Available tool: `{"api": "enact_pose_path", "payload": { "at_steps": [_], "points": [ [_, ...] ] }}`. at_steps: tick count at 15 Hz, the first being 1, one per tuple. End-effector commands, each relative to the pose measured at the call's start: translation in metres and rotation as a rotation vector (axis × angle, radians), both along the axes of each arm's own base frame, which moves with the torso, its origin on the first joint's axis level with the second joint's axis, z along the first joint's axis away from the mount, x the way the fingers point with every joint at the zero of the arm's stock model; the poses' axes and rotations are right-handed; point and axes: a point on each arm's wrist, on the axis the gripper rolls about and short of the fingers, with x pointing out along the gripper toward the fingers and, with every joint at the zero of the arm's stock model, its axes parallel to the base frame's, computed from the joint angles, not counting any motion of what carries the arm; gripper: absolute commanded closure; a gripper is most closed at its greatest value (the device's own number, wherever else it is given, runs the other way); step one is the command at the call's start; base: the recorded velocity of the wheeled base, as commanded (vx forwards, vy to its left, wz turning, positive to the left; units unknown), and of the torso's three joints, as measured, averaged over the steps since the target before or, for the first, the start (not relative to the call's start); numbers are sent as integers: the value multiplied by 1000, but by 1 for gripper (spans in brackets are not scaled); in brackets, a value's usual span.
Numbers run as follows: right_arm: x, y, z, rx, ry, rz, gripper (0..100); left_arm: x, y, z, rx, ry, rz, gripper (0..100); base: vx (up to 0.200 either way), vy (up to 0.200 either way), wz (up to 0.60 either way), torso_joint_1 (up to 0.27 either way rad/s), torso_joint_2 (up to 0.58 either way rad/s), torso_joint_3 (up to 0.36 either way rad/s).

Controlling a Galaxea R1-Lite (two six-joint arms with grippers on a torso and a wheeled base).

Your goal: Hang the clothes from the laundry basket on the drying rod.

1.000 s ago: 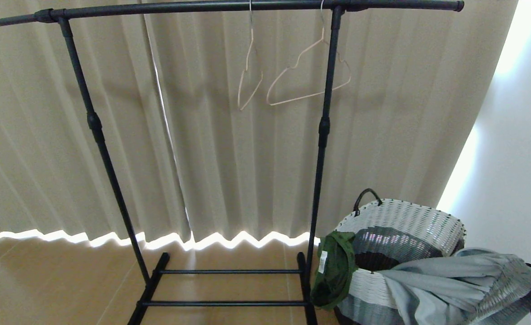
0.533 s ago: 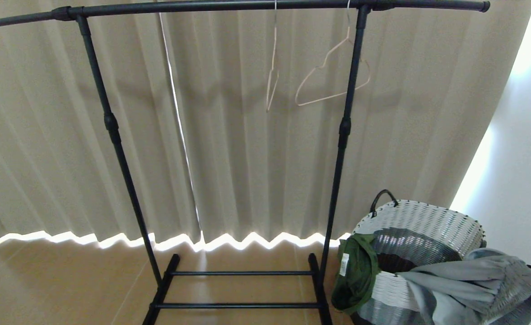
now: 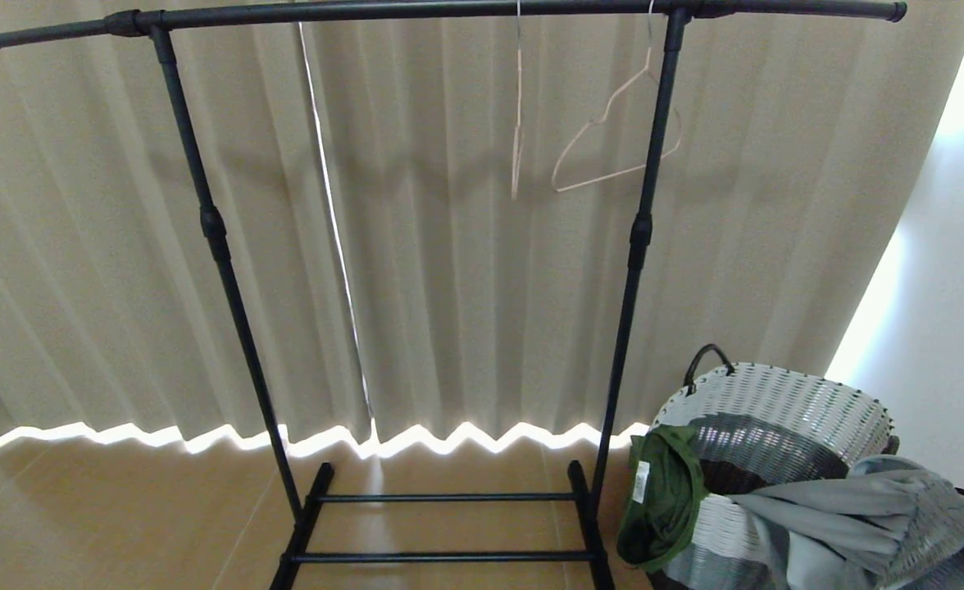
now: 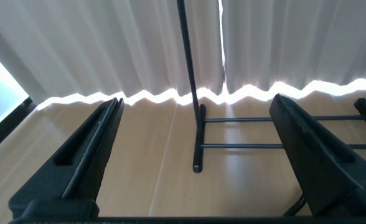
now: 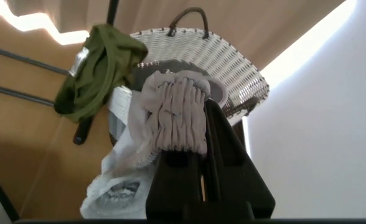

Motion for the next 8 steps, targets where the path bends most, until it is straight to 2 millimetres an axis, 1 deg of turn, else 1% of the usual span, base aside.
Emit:
{"api": "enact_pose_path", "payload": {
  "at_steps": [1,3,4,6,8],
  "points": [
    [-1,0,1,2,-7,6,100,0,0,-1,3,6,0,0,0,0,0,0,0,0],
    [-3,0,-4,-7,59,7,100,0,0,-1,1,5,-1,0,0,0,0,0,0,0],
    [-5,0,-2,-8,80,14,100,0,0,-1,3,6,0,0,0,0,0,0,0,0],
    [-8,0,7,-1,98,35,100,0,0,0,25,8,-3,0,0,0,0,0,0,0],
    [-26,-2,23,-5,184,67,100,0,0,0,86,17,-36,0,0,0,0,0,0,0]
  ]
}}
